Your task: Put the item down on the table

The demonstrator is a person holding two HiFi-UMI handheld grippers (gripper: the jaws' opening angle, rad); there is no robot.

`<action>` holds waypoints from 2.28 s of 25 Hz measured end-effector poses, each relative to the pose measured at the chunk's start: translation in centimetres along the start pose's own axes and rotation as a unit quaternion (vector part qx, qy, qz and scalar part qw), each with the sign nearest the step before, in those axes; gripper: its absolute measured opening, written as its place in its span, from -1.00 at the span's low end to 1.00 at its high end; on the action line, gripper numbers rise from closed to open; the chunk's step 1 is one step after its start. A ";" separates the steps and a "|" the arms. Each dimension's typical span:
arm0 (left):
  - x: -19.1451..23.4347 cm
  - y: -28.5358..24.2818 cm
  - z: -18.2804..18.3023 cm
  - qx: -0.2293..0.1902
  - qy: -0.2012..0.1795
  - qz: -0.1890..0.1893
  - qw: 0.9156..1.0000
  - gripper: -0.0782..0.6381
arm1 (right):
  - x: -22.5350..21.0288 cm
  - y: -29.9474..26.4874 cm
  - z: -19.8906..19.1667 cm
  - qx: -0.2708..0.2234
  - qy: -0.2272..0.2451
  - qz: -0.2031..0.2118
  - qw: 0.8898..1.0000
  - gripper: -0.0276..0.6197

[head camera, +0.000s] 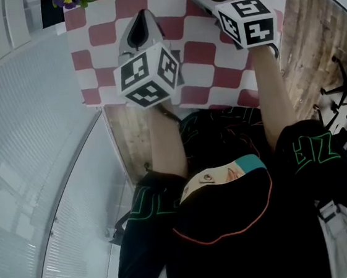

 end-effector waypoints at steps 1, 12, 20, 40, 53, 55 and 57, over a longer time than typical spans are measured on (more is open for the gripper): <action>0.6 -0.2 0.0 0.001 -0.001 0.003 1.000 -0.76 | 0.0 -0.6 -0.1 0.000 -0.004 0.006 1.000 0.36; -1.7 2.6 -1.7 -0.029 0.011 0.007 1.000 -0.76 | -1.6 5.9 0.4 -0.080 0.000 -0.006 0.997 0.33; -1.7 2.9 -1.7 -0.062 0.020 -0.023 0.998 -0.76 | -1.7 8.7 0.2 -0.108 0.001 -0.072 0.992 -0.52; -12.9 12.9 3.0 -0.229 -0.036 -0.089 0.969 -0.76 | -4.3 26.4 5.1 -0.264 0.034 -0.124 0.956 -0.90; -6.3 4.4 10.1 -0.229 -0.030 -0.102 0.968 -0.76 | -2.3 13.7 12.0 -0.256 0.052 -0.092 0.961 -0.90; -6.3 5.3 9.7 -0.228 -0.031 -0.091 0.969 -0.76 | -2.0 14.3 11.6 -0.256 0.048 -0.085 0.962 -0.90; -8.0 8.1 8.4 -0.237 -0.033 -0.087 0.967 -0.76 | -1.6 17.6 10.6 -0.264 0.051 -0.083 0.960 -0.90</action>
Point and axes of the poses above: the fingertips, and each gripper's own axes: y backward along the fingers, x to its left, z out of its top, the point moved 6 cm from there along y, backward along the fingers, and after that the axes turned 12 degrees about y, right-handed, at the moved point
